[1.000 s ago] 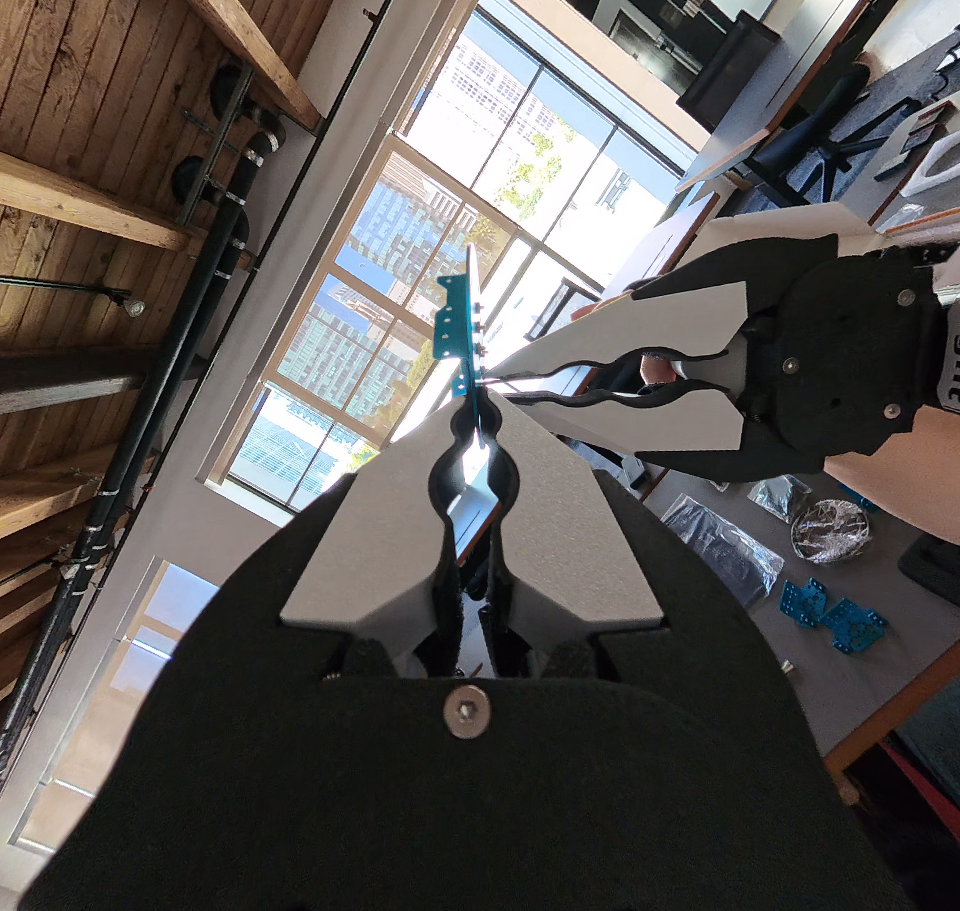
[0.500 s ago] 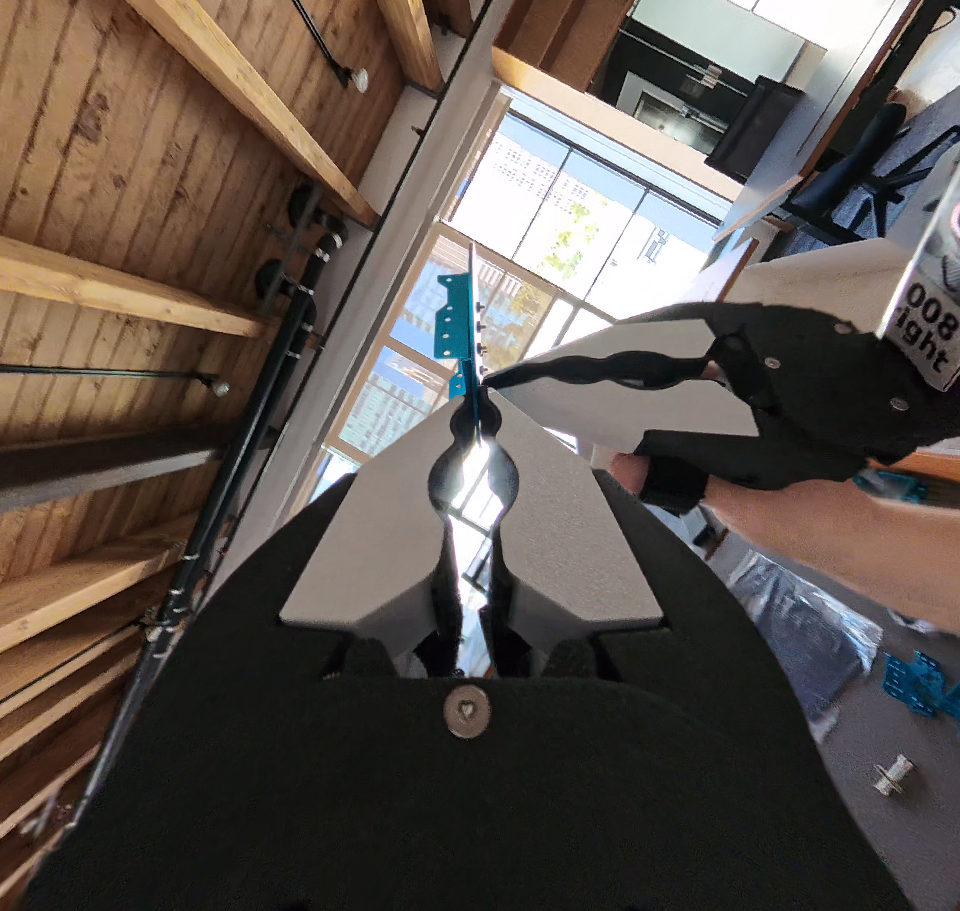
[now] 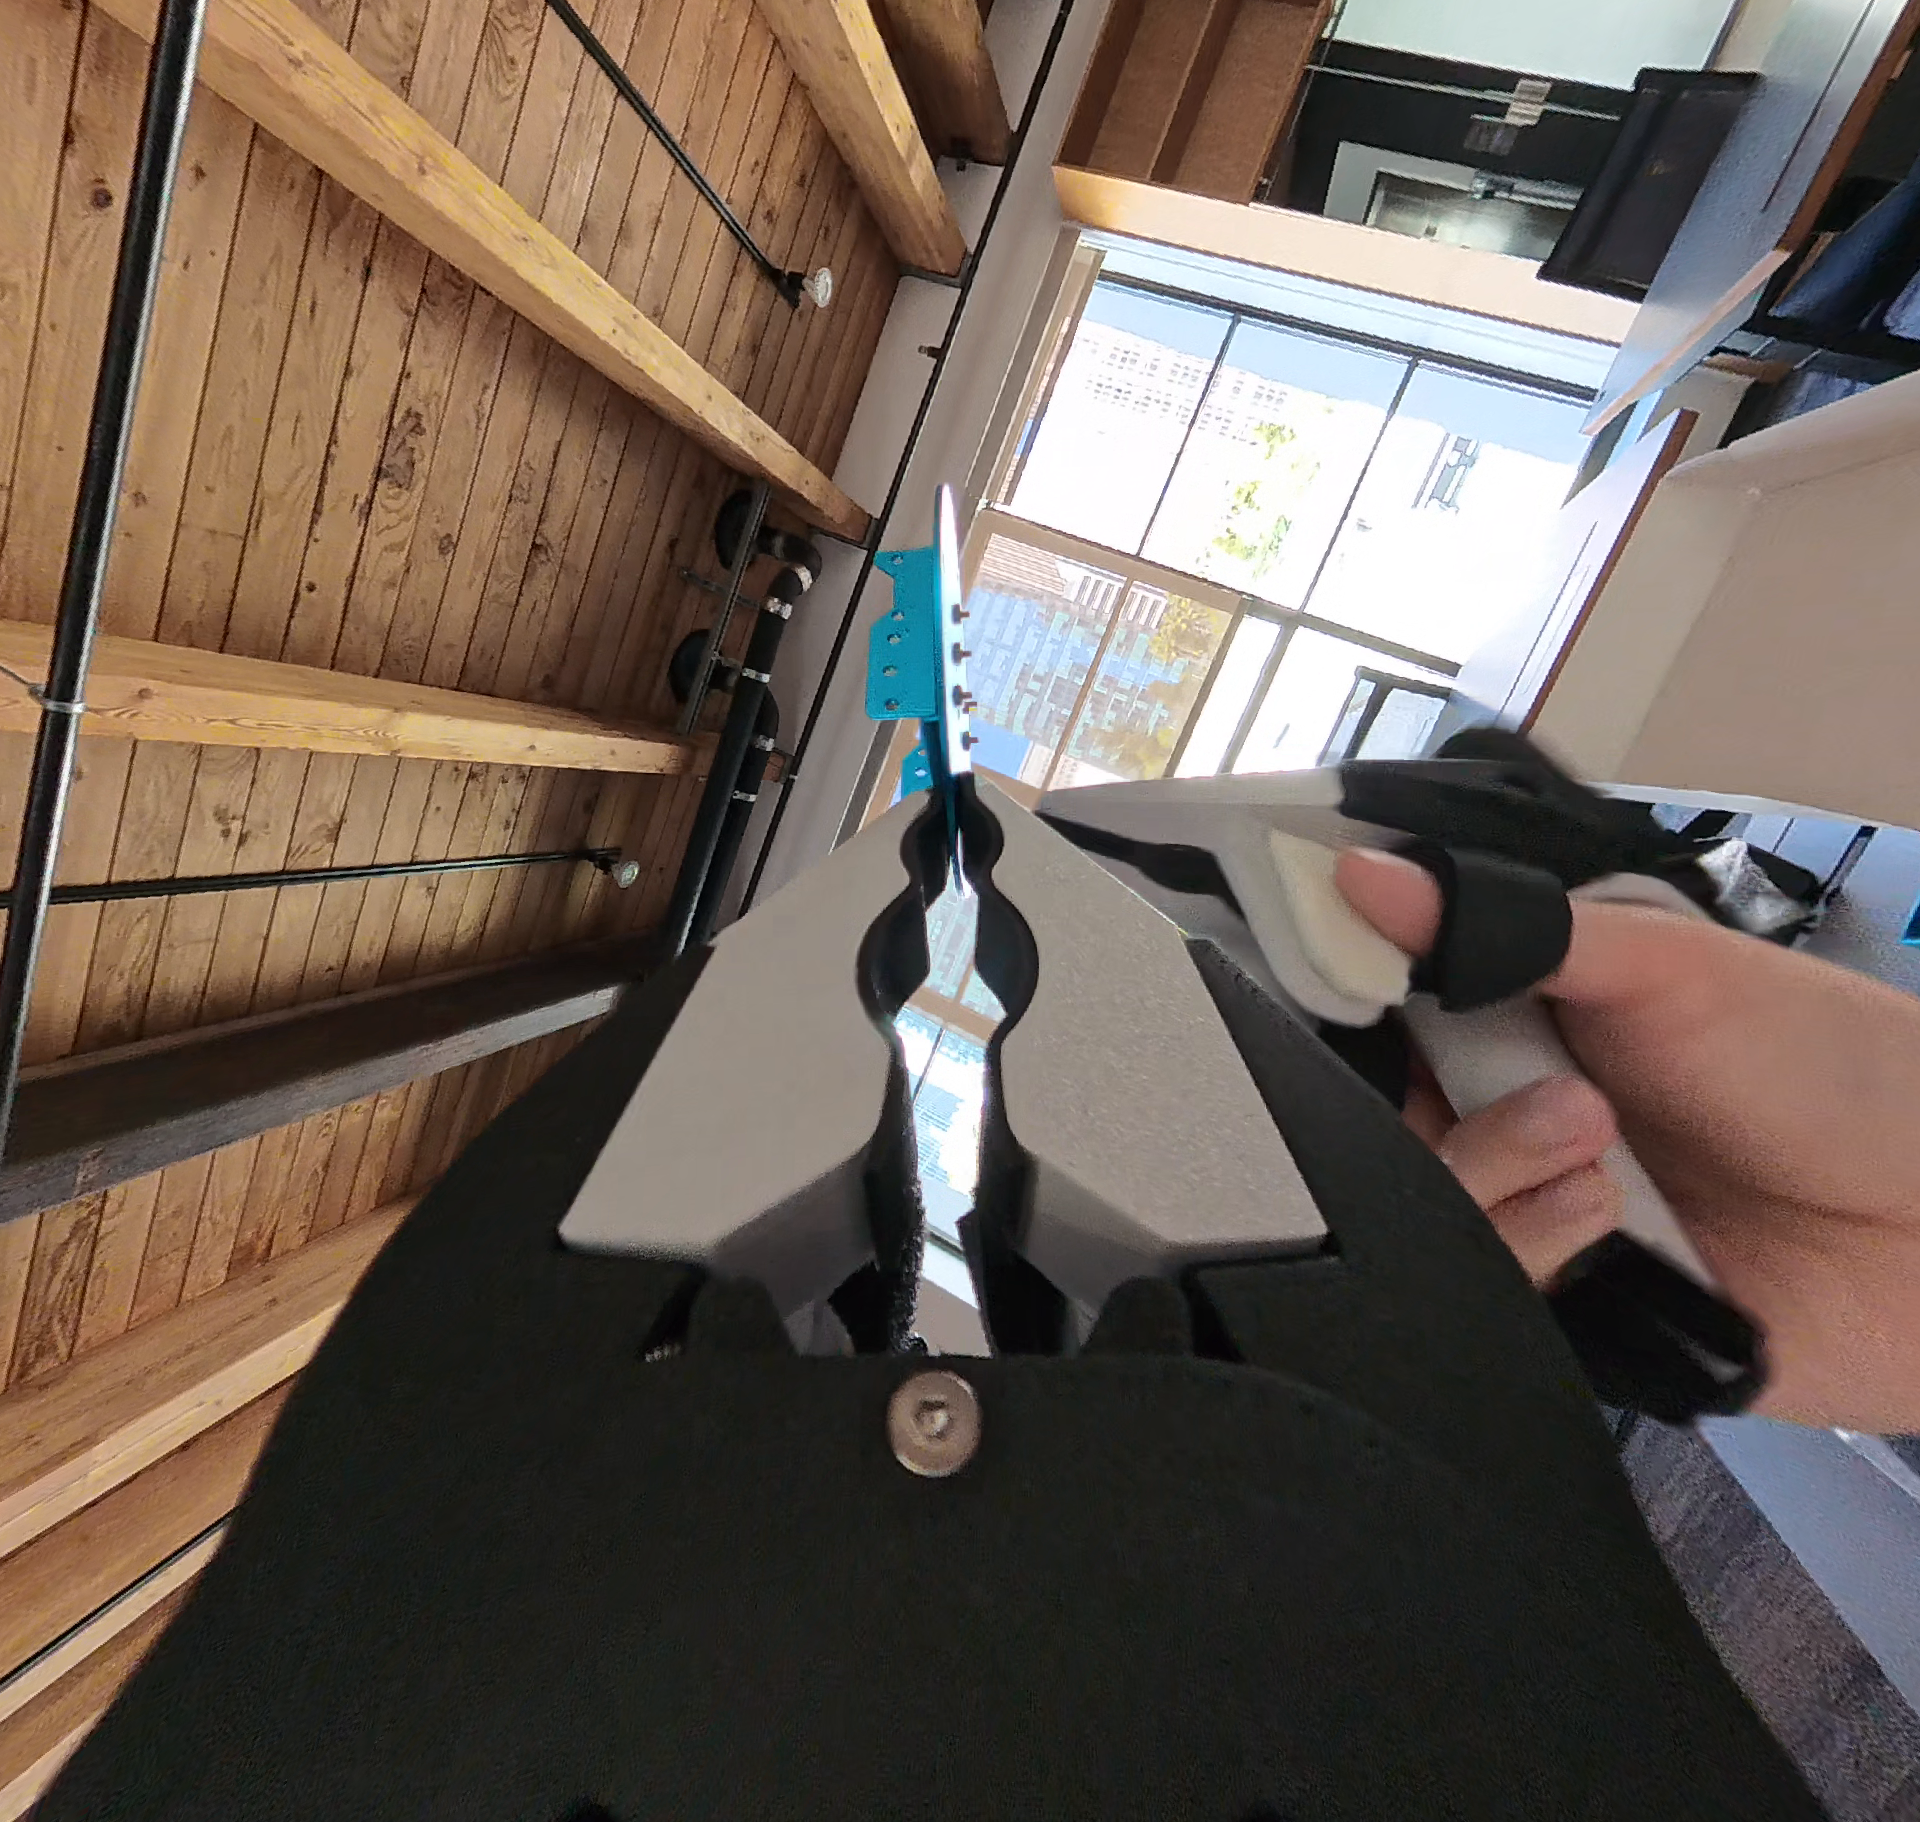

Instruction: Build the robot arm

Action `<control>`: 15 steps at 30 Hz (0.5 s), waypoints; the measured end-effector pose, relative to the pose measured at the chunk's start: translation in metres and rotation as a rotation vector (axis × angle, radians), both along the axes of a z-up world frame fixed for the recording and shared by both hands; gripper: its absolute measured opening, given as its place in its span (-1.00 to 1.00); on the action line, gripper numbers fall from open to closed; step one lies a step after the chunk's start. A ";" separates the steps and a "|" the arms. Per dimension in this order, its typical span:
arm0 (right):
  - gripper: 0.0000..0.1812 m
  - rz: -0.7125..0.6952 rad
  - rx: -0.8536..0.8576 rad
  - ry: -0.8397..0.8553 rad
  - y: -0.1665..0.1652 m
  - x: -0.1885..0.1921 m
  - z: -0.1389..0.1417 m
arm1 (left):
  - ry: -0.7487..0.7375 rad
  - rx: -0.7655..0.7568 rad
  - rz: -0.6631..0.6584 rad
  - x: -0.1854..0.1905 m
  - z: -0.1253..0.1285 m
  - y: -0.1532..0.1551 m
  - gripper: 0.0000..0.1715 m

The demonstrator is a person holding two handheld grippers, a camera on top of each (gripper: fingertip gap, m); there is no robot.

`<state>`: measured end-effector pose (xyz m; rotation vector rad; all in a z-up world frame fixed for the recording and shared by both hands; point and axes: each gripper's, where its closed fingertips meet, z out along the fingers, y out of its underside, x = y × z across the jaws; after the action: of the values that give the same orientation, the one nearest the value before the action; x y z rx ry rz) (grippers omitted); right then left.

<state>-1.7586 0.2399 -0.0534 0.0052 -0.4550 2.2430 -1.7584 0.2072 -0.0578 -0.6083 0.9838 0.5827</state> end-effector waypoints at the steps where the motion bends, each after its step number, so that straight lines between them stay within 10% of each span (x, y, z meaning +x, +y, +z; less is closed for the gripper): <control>1: -0.95 -0.286 0.045 0.030 0.002 0.000 -0.005 | -0.004 0.000 -0.001 -0.002 0.001 -0.003 -1.00; 4: -0.84 -1.267 0.151 0.088 0.005 -0.003 -0.014 | -0.010 -0.012 0.018 -0.008 0.002 -0.005 -1.00; 7: -0.85 -1.877 0.292 0.215 -0.026 -0.007 -0.011 | 0.023 0.006 0.056 -0.012 -0.002 -0.004 -1.00; 10: -0.83 -2.108 0.296 0.152 -0.024 -0.019 0.000 | 0.041 0.032 0.075 -0.014 -0.006 -0.005 -1.00; 15: -0.95 -2.086 0.306 0.164 -0.030 -0.022 0.001 | 0.046 0.037 0.081 -0.017 -0.010 -0.005 -1.00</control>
<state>-1.7805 0.2097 -0.0520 -0.0844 -0.3525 0.1209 -1.7749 0.2020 -0.0681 -0.6064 0.9930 0.6883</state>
